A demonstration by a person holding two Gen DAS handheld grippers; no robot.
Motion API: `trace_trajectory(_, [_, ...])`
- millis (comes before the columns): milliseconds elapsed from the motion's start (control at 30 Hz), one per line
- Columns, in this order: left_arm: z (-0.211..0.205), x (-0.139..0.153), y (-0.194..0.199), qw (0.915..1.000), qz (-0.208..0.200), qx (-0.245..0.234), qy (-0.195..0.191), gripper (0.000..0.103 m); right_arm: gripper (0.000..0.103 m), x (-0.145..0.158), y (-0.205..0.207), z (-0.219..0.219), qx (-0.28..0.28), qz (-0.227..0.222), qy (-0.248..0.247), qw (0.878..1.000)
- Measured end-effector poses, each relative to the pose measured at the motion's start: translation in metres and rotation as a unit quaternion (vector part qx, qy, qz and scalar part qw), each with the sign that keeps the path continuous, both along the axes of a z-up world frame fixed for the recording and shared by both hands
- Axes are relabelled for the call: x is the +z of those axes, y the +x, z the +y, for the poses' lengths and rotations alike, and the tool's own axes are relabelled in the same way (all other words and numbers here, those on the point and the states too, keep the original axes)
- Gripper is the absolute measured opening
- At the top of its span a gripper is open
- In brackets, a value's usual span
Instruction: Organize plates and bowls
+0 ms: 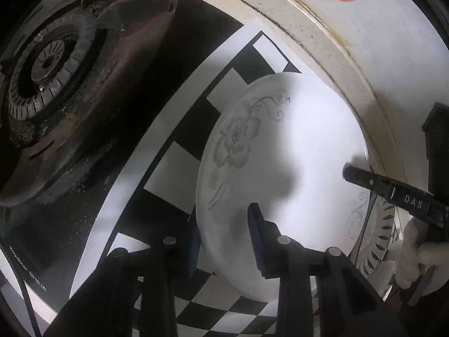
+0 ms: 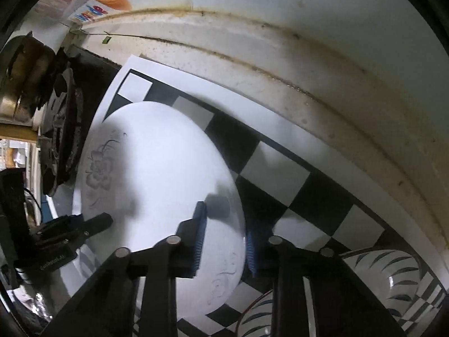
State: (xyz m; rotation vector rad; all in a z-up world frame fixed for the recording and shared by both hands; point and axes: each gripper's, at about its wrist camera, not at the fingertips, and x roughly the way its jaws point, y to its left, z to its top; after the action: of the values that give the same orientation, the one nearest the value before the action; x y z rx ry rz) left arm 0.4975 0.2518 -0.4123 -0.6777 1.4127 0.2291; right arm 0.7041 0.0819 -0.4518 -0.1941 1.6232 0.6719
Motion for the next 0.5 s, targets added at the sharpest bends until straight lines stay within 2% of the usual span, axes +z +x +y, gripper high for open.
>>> trace_trajectory(167, [0.002,-0.001,-0.007,0.9999,-0.004,-0.005,0.011,0.028,0.022,0.005,-0.011,-0.005,0.005,-0.003,0.009,1.0])
trace_trajectory(300, [0.002,0.01,-0.004,0.9999,-0.004,-0.009,0.014,0.028,0.02,0.012,-0.022,-0.007,0.005,-0.013,0.018,1.0])
trace_trajectory(500, [0.008,0.032,-0.018,0.9995,-0.02,-0.017,0.016,0.028,0.018,0.029,-0.031,-0.014,-0.003,-0.016,0.035,0.999])
